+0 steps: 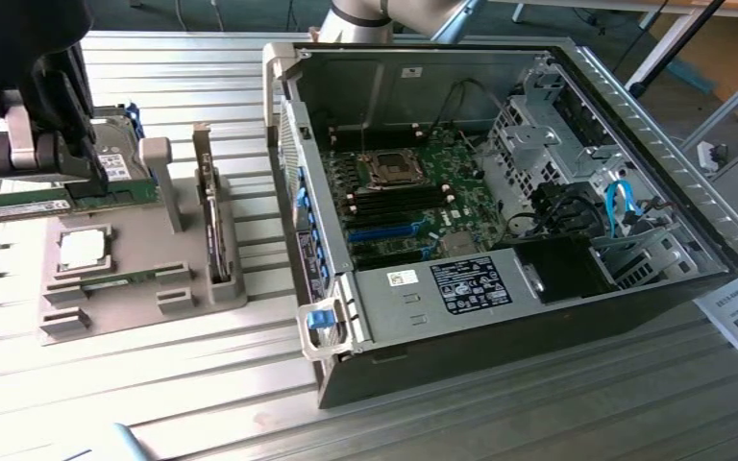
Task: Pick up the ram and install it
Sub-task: 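Pick up the ram and move it above insertion slot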
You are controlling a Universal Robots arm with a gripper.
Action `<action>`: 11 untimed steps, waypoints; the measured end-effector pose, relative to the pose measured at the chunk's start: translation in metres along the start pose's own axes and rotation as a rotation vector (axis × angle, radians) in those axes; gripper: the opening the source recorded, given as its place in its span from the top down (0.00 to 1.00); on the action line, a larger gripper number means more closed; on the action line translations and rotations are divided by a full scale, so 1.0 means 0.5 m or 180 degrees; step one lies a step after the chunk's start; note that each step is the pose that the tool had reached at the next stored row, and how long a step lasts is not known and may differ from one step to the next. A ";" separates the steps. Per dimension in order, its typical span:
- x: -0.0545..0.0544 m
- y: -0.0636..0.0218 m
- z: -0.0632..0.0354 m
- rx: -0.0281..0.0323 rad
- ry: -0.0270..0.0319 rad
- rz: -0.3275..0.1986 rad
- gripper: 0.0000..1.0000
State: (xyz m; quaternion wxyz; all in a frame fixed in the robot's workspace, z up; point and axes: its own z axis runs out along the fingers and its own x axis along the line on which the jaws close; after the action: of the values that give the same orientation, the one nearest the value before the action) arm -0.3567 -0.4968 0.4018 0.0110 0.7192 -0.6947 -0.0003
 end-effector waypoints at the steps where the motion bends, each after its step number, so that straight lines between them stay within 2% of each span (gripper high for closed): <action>1: 0.000 -0.002 0.000 0.0000 0.0000 0.0000 0.88; 11: 0.003 -0.025 0.000 -0.0007 0.0000 0.0000 0.88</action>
State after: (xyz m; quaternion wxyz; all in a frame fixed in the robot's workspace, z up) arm -0.3441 -0.4981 0.4017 0.0117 0.7192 -0.6947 -0.0011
